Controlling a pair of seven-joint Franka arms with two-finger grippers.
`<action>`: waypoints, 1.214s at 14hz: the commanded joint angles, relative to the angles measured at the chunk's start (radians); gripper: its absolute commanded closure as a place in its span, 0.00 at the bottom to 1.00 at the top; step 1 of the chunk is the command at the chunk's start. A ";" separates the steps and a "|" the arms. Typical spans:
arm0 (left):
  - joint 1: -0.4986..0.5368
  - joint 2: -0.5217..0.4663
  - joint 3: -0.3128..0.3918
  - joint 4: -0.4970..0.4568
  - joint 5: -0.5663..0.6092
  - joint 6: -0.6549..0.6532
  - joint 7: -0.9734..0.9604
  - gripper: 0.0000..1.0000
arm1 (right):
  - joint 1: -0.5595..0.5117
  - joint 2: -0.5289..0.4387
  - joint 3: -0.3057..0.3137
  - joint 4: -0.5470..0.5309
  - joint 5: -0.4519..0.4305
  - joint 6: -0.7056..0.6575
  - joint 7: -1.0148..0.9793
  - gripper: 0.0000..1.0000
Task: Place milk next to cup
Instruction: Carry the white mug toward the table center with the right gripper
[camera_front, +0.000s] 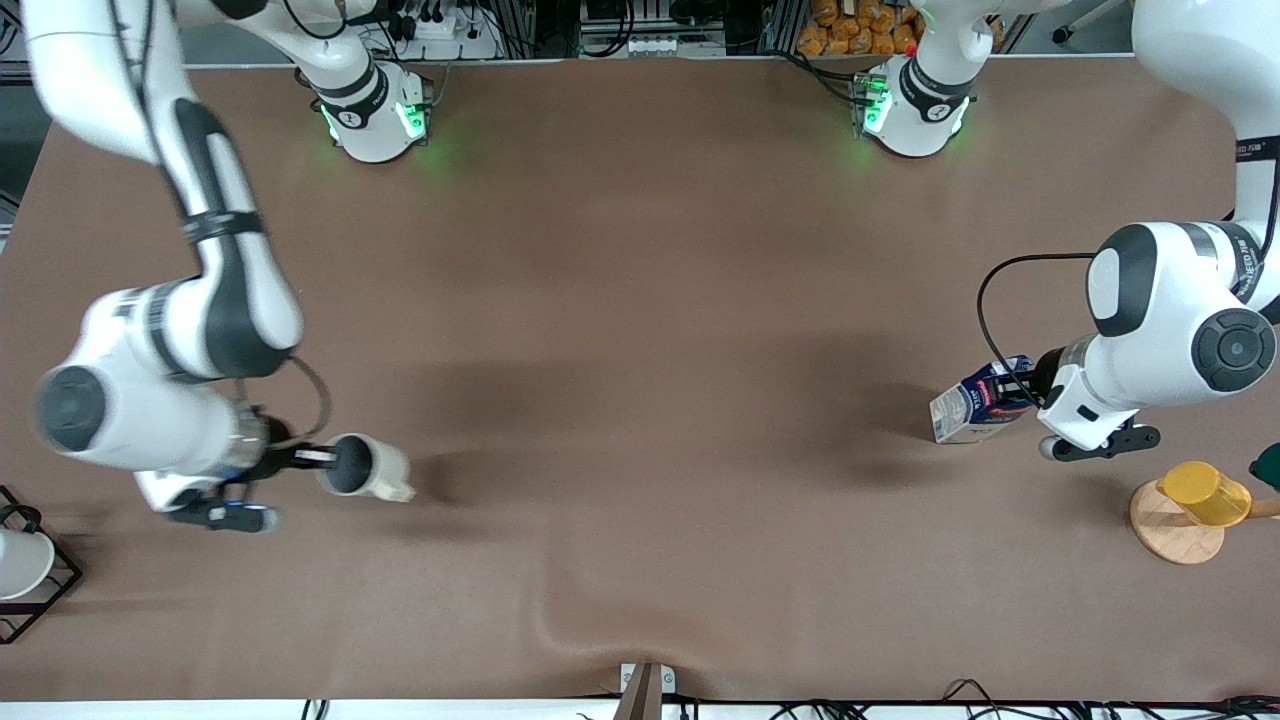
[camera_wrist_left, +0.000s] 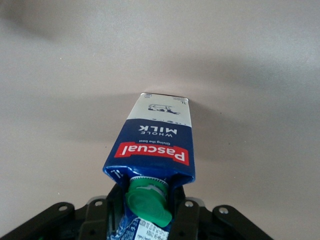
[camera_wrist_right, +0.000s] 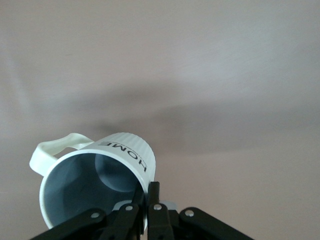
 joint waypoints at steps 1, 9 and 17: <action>-0.004 0.004 0.001 0.014 0.025 0.000 0.020 0.66 | 0.152 0.001 -0.018 0.033 0.017 -0.001 0.256 1.00; -0.006 -0.025 -0.027 0.147 0.025 -0.143 0.062 0.65 | 0.442 0.125 -0.024 0.046 0.002 0.189 0.657 1.00; -0.007 -0.057 -0.229 0.180 0.024 -0.209 0.053 0.65 | 0.539 0.179 -0.029 0.029 -0.090 0.240 0.736 1.00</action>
